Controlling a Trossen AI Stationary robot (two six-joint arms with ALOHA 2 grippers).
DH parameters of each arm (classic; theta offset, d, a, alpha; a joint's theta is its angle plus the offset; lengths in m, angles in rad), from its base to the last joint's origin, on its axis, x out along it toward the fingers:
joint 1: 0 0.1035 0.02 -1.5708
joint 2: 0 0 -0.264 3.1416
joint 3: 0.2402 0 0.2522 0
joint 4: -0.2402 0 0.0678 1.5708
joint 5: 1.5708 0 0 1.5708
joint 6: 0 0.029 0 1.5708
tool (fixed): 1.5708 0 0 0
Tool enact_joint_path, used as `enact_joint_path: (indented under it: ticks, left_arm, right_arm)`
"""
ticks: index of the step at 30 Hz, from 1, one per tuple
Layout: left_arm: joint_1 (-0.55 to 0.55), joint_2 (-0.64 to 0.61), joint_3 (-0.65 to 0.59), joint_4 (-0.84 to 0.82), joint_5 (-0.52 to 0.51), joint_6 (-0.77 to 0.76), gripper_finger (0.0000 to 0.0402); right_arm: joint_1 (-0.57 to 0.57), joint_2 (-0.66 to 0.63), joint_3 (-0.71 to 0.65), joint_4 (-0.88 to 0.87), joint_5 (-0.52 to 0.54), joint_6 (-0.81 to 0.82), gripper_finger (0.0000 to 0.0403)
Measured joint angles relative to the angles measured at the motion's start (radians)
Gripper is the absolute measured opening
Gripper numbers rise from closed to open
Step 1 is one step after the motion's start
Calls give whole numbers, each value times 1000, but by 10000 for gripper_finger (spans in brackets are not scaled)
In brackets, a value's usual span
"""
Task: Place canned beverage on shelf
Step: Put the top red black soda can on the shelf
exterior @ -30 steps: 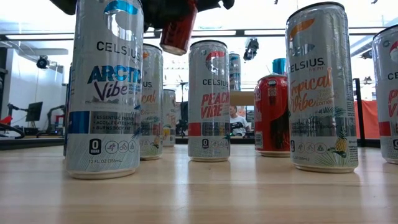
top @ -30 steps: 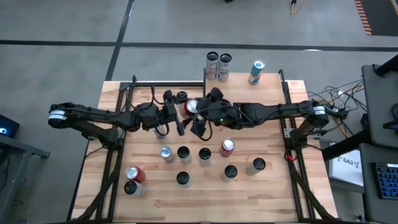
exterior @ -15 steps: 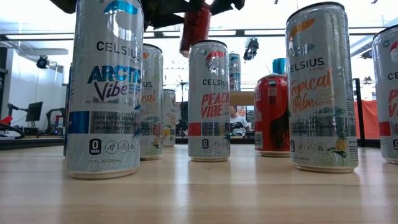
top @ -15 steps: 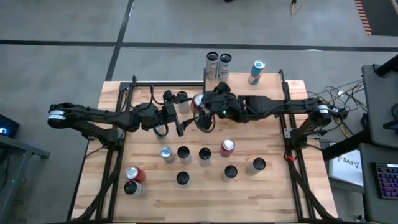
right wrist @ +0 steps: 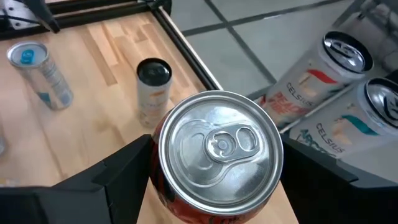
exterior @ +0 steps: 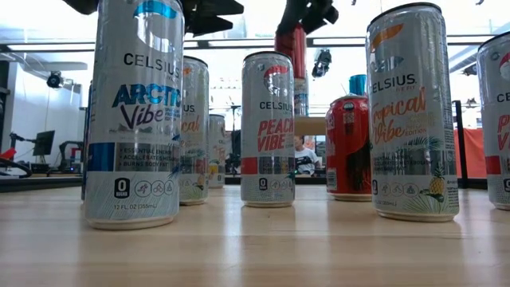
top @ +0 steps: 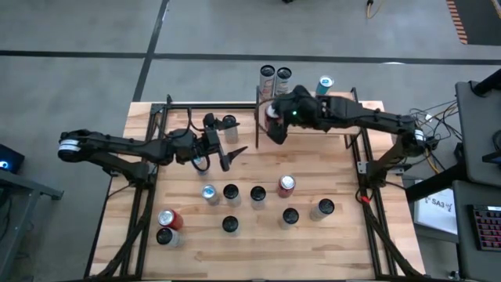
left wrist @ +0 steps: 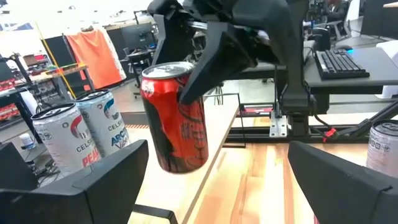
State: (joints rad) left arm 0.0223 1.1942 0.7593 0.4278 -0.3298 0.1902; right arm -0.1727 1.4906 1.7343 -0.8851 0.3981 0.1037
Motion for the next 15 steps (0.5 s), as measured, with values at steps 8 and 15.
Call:
enact_joint_path:
  ticks: [8, 15]
  left_arm:
    - [0, -49, 0, -60, -1, -17, 370]
    - [0, -118, 0, -125, -1, -16, 370]
  right_arm:
    - [-88, -128, -153, 9, -28, 29, 292]
    - [-175, -263, -379, 121, -39, 80, 292]
